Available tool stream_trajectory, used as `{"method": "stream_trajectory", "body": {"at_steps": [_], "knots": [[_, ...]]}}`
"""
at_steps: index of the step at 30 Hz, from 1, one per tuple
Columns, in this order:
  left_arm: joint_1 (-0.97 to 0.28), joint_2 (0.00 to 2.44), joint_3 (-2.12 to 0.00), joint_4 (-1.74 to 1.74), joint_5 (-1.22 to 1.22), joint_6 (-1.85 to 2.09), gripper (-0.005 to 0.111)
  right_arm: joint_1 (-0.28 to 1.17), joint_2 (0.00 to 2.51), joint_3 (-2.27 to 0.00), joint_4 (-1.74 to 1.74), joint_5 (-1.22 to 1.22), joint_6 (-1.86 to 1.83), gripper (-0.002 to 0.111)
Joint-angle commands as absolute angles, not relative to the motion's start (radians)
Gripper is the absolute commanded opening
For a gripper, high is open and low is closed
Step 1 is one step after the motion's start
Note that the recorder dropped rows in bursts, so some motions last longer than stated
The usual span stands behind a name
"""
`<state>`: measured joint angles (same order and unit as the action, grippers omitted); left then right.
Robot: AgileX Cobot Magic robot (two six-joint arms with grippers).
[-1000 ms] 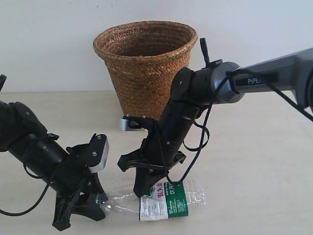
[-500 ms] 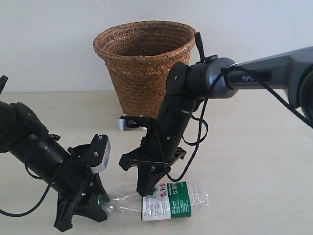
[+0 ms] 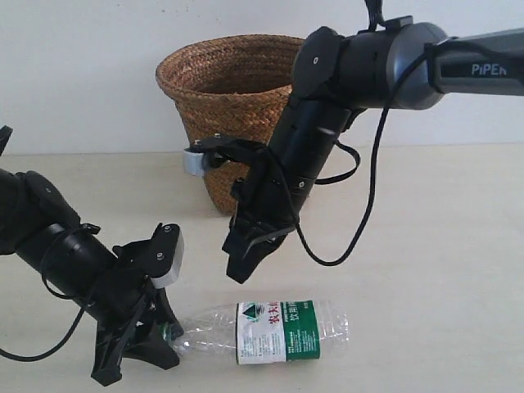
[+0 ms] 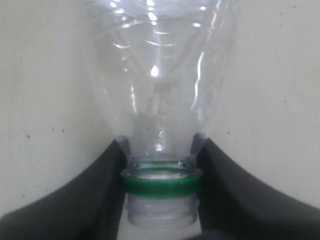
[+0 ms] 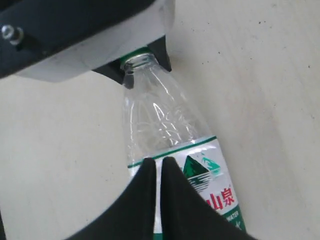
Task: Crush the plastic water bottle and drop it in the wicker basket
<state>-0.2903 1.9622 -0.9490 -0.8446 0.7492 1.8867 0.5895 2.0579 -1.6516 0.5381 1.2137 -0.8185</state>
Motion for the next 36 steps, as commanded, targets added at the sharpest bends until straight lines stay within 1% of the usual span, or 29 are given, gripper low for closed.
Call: {"method": "stream_trajectory", "body": {"at_steps": [1,8,18,32,36], "knots": [[-0.292,1.962,-0.951,-0.848,0.752,1.877,0.004,0.587,2.057,-1.648,0.473,1.221,-0.893,0.000],[-0.292,1.962,-0.951,-0.848,0.749,1.877,0.004,0.589,2.146,-1.616,0.376,1.221,-0.884,0.000],[-0.292,1.962,-0.951,-0.848,0.734,1.877,0.004,0.589,2.323,-1.616,0.342,1.221,-0.866,0.000],[-0.292,1.962,-0.951,-0.848,0.730,1.849,0.004,0.589,2.395,-1.622,0.256,1.221,-0.758,0.000],[-0.292,1.962,-0.951,-0.848,0.730,1.849,0.004,0.589,2.383,-1.676,0.256,1.221,-0.687,0.000]]}}
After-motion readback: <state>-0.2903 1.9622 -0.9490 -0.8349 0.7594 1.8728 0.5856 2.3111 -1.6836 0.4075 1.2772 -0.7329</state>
